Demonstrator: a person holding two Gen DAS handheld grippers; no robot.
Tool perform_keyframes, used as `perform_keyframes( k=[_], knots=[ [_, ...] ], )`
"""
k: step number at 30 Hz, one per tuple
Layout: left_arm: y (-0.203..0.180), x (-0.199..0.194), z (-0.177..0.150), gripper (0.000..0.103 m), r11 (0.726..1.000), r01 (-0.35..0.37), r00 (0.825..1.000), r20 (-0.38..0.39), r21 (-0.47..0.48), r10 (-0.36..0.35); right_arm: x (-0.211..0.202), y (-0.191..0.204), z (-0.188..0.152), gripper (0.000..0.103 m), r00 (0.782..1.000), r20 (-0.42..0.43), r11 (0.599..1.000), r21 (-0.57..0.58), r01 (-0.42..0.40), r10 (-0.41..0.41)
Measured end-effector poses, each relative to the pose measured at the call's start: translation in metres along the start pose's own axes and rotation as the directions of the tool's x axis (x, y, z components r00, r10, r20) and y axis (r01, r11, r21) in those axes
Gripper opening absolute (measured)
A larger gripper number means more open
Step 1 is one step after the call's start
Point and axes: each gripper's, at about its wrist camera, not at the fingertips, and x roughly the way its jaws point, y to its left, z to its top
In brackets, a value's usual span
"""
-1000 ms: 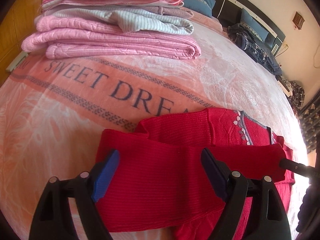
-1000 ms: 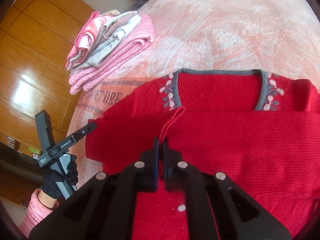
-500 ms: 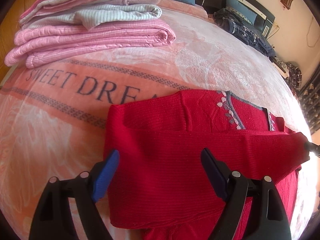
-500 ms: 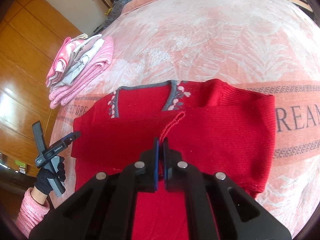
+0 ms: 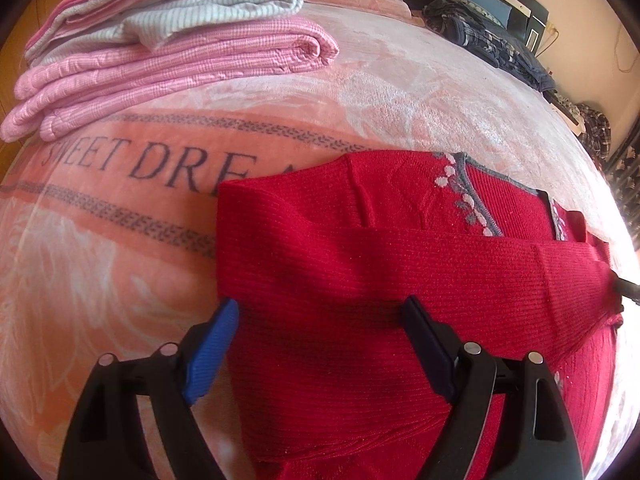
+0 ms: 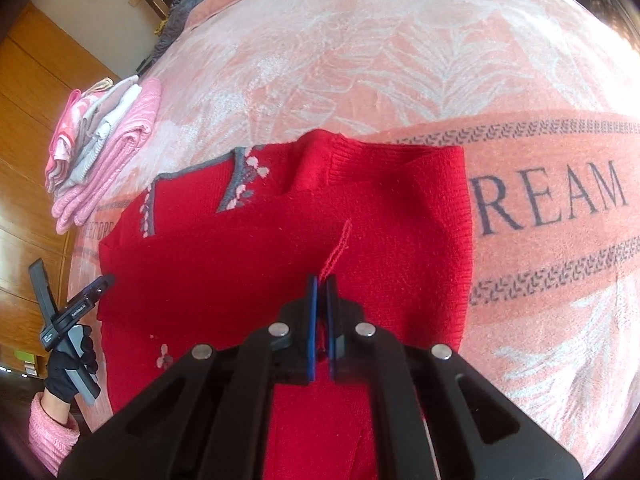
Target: Fold small clothes
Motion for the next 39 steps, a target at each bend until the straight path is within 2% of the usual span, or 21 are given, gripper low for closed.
perform_keyframes(
  k=[2, 5, 7, 12, 16, 23, 25, 28, 34, 36, 39],
  knots=[
    [-0.003, 0.001, -0.002, 0.084, 1.0, -0.012, 1.0, 0.008, 0.018, 0.012, 0.01, -0.003, -0.004, 0.008, 1.0, -0.022, 1.0, 0.006, 0.014, -0.014],
    [-0.004, -0.001, -0.002, 0.084, 1.0, -0.014, 1.0, 0.007, 0.026, 0.014, 0.008, -0.003, -0.003, 0.008, 1.0, -0.02, 1.0, 0.009, 0.021, -0.021],
    [-0.002, -0.008, 0.001, 0.084, 1.0, 0.004, 1.0, 0.016, 0.007, -0.004, -0.005, 0.003, -0.001, 0.01, 0.999, 0.021, 0.999, -0.006, 0.038, -0.038],
    [-0.02, -0.032, 0.009, 0.084, 0.998, 0.046, 0.996, 0.075, 0.05, -0.05, -0.029, 0.022, 0.007, 0.019, 0.996, 0.068, 0.998, -0.053, -0.046, 0.05],
    [-0.036, -0.026, 0.004, 0.084, 0.995, 0.074, 0.996, 0.039, 0.072, -0.077, -0.016, 0.034, 0.001, 0.019, 0.999, 0.025, 0.996, -0.088, -0.028, 0.03],
    [-0.037, -0.002, -0.008, 0.084, 0.996, 0.052, 0.998, -0.021, 0.075, -0.051, 0.014, 0.027, -0.009, 0.018, 0.999, -0.043, 0.996, -0.083, 0.028, -0.032],
    [-0.035, 0.0, -0.009, 0.085, 0.995, 0.052, 0.999, -0.016, 0.086, -0.051, 0.019, 0.024, -0.013, 0.019, 0.999, -0.037, 0.997, -0.072, 0.019, -0.022],
    [-0.035, 0.001, -0.011, 0.086, 0.994, 0.05, 0.999, -0.013, 0.096, -0.049, 0.022, 0.023, -0.016, 0.027, 1.0, -0.024, 0.999, -0.052, -0.005, 0.003],
    [-0.035, 0.002, -0.014, 0.088, 0.993, 0.05, 0.999, 0.001, 0.108, -0.05, 0.027, 0.039, -0.023, 0.036, 0.998, 0.025, 0.989, -0.132, 0.059, -0.057],
    [-0.034, -0.002, -0.015, 0.088, 0.994, 0.046, 0.999, -0.006, 0.1, -0.045, 0.021, 0.039, -0.022, 0.043, 0.999, 0.022, 0.995, -0.097, 0.031, -0.029],
    [-0.024, -0.019, -0.016, 0.087, 0.999, 0.044, 0.998, -0.034, 0.025, -0.043, -0.001, 0.036, -0.026, 0.043, 0.997, 0.016, 0.997, -0.014, -0.078, 0.078]
  ],
)
